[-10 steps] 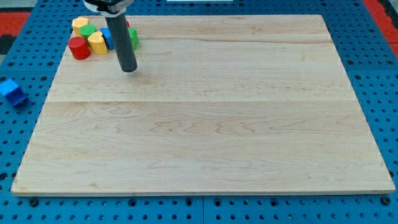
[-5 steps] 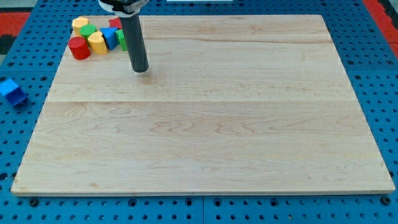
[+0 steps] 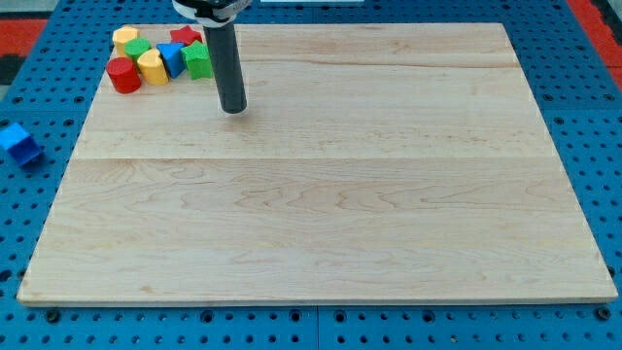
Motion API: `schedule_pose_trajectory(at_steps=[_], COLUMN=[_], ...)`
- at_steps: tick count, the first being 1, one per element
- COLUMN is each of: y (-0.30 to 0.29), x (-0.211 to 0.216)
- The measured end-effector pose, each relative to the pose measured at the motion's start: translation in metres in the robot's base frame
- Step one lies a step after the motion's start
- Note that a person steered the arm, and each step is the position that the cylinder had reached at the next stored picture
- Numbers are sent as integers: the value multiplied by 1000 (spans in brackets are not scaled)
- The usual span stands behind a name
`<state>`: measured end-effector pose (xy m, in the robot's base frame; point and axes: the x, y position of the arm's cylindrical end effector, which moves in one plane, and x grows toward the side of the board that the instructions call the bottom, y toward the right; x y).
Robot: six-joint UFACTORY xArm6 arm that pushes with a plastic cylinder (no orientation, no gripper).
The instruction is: Point arm at center of the board
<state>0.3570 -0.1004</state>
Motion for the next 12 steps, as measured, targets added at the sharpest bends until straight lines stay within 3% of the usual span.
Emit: schedule_pose_trajectory(at_steps=[12], y=[28], x=[0])
